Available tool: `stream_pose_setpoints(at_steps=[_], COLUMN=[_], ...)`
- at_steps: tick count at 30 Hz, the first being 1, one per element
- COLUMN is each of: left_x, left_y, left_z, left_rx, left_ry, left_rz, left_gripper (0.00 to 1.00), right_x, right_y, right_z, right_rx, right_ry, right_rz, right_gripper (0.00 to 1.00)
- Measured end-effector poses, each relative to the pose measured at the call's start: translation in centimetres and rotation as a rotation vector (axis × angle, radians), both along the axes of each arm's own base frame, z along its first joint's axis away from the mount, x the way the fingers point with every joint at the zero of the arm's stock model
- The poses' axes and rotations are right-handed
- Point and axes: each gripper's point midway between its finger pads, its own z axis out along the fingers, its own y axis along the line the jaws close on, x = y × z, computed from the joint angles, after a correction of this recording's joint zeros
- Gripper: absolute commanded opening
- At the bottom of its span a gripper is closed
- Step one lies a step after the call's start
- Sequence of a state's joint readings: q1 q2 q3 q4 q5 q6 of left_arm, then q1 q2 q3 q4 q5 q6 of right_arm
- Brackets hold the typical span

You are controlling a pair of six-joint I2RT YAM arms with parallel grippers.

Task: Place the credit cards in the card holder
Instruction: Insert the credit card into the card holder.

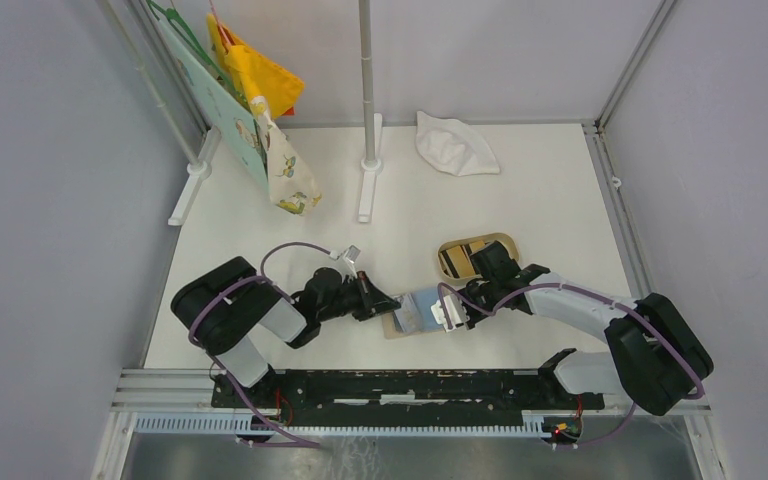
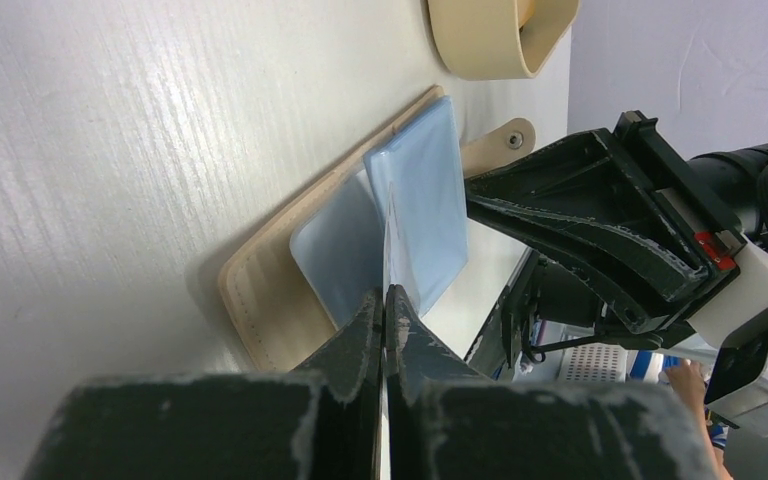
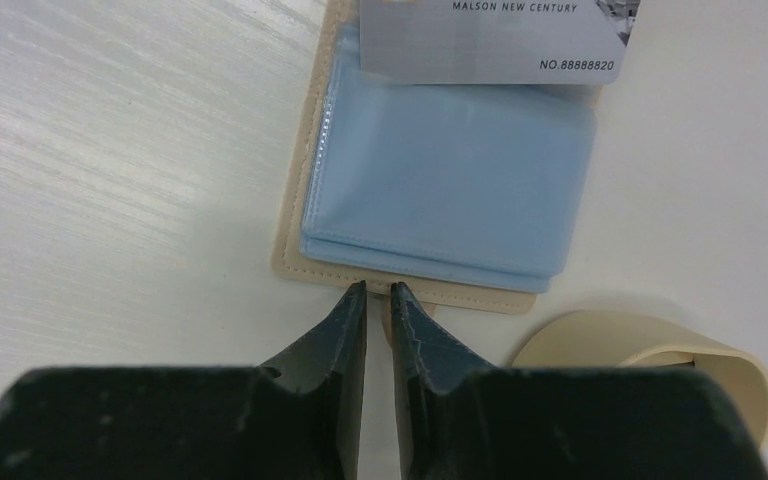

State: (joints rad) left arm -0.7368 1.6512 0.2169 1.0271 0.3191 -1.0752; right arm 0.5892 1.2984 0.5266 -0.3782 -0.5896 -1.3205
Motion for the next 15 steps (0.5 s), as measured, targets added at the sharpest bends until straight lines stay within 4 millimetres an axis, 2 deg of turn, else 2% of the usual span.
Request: stream_pose_setpoints(at_steps=[15], left_x=[0.1], left_y=[-0.1], left_z=[-1.2], left_rx=[0.010], left_ry=[0.038], left_rz=[0.026], left_gripper=[0.02], right_x=[0.1], right_y=[0.3], right_z=[0.0], right_rx=[0.003], right_ry=[-0.006], right_rz=[0.003], right_gripper=[0.22])
